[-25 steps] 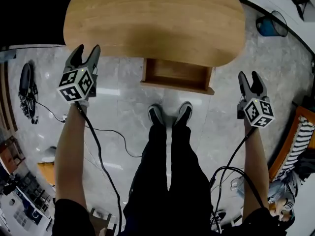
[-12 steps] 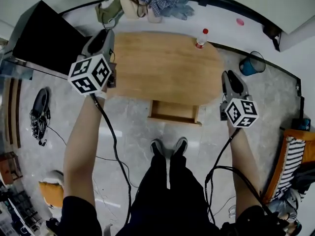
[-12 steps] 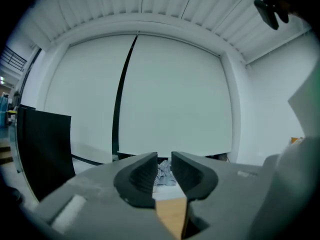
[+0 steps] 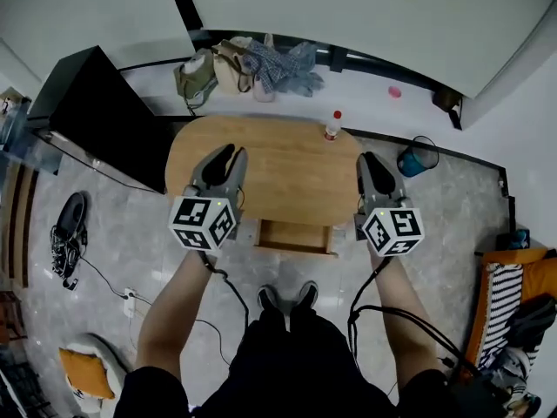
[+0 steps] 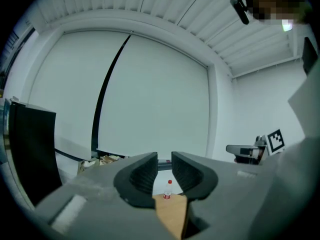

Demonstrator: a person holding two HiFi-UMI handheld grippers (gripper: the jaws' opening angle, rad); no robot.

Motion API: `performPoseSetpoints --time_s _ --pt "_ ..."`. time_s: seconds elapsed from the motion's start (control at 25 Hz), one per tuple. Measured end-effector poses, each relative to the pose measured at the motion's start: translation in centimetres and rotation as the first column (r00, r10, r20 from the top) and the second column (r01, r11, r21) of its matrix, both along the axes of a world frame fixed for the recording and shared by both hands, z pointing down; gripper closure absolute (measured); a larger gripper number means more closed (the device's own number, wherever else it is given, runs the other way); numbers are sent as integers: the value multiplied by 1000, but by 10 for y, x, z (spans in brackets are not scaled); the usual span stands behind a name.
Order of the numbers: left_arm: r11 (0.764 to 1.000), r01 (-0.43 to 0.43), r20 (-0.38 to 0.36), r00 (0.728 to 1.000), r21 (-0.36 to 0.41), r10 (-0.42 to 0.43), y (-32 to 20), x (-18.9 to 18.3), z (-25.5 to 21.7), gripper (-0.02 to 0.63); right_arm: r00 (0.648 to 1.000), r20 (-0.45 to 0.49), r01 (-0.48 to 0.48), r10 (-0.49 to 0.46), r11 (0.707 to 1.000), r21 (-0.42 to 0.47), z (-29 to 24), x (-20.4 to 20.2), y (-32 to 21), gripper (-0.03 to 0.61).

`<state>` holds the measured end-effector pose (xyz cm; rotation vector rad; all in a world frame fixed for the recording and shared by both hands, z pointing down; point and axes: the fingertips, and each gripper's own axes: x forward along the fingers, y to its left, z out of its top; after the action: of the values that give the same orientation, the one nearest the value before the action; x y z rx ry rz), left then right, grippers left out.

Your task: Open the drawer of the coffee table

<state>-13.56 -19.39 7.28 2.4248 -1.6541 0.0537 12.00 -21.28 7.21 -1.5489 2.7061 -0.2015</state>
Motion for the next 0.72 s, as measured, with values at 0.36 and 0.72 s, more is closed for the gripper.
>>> performPoseSetpoints --time_s 0.36,0.72 --pt "991 -57 53 997 121 51 73 36 -53 518 998 12 64 -65 993 100 -61 -27 58 541" --pt "983 -63 12 998 170 62 125 45 -86 518 997 -17 83 -81 990 118 -78 -28 113 548"
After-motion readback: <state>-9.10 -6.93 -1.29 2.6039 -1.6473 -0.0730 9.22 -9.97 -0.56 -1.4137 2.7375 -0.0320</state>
